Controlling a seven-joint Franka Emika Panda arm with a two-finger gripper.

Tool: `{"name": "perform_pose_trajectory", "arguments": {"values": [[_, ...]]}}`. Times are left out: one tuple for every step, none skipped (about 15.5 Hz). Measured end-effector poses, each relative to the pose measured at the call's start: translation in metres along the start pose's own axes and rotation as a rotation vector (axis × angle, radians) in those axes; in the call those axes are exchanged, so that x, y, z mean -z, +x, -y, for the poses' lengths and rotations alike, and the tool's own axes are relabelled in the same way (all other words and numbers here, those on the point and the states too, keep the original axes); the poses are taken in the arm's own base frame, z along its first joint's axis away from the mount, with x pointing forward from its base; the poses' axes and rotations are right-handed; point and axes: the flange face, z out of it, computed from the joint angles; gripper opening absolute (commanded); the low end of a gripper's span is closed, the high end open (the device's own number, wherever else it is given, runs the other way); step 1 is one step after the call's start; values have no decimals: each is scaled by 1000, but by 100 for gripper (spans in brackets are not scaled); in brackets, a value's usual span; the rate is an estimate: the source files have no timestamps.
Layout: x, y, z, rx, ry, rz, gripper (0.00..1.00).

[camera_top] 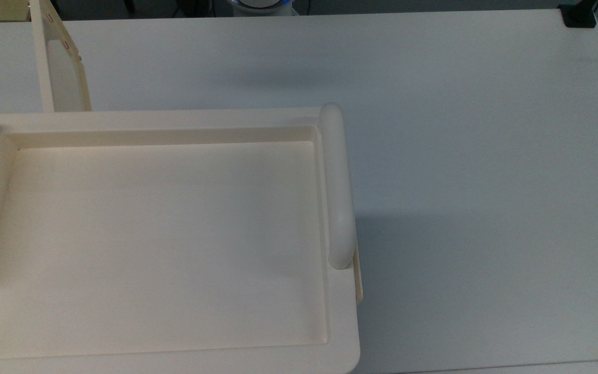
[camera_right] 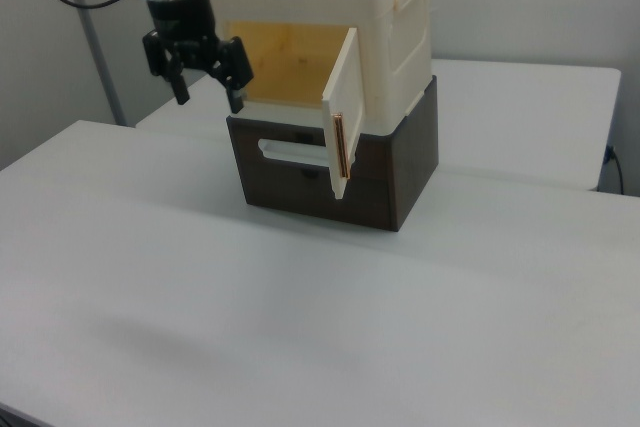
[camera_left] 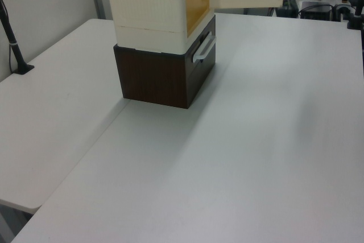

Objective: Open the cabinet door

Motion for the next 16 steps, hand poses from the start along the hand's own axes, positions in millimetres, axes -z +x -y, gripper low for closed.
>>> {"name": "perform_pose_trajectory", "arguments": {"values": [[-6, 2, 10, 11, 3, 11, 100], [-12, 4, 15, 18, 5, 22, 100], [-18, 6, 18, 22, 6, 30, 100], [-23, 7, 19, 25, 7, 34, 100], [-29, 10, 19, 26, 6, 30, 100], [-35, 13, 20, 28, 4, 24, 100], [-41, 16, 21, 30, 4, 20, 100], [-46, 18, 22, 32, 3, 22, 100], [-50, 19, 22, 31, 3, 27, 100], [-52, 20, 21, 30, 3, 31, 100], [-53, 20, 20, 29, 3, 32, 100], [-53, 20, 20, 28, 3, 32, 100], [-53, 20, 20, 28, 3, 32, 100], [-53, 20, 20, 28, 3, 32, 100], [-53, 20, 20, 28, 3, 32, 100], [-53, 20, 20, 28, 3, 32, 100]]}}
